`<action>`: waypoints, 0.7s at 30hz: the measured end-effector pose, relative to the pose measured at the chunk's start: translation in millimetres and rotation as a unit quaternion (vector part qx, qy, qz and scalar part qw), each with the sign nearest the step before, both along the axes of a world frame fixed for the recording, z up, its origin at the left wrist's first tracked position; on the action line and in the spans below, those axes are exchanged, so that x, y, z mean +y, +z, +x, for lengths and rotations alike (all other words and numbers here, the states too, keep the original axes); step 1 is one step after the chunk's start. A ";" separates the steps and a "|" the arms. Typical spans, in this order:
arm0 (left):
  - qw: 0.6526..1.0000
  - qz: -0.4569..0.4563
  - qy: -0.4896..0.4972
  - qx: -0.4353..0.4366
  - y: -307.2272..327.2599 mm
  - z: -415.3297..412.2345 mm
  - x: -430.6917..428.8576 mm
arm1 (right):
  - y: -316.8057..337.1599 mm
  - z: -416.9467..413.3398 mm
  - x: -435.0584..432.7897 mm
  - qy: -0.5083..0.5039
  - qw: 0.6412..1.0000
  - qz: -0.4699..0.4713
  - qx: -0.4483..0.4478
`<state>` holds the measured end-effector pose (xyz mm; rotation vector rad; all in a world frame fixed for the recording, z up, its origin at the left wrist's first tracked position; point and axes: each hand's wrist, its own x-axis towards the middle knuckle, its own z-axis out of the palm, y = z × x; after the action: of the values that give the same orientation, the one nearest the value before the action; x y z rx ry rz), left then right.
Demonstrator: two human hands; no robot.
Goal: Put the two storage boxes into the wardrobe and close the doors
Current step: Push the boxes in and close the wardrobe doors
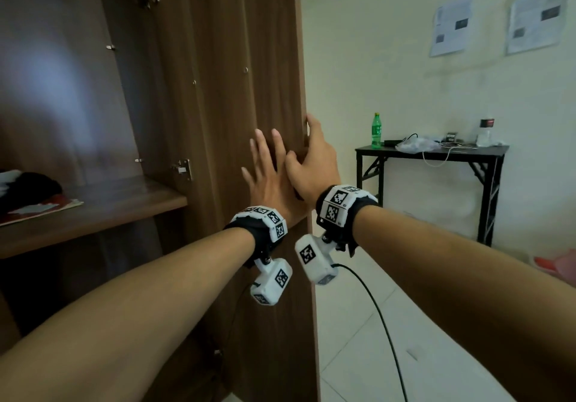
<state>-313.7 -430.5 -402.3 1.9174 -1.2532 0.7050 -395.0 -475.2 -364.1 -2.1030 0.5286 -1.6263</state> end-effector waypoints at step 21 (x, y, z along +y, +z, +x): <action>0.990 0.020 0.103 -0.096 -34.8 58.2 237.8 | -27.7 73.8 176.9 0.117 0.991 -0.033 -0.054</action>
<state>-255.5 -192.7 -437.1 2.0710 -1.2014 0.9968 -321.1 -298.4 -391.8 -2.0214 0.1883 -1.6295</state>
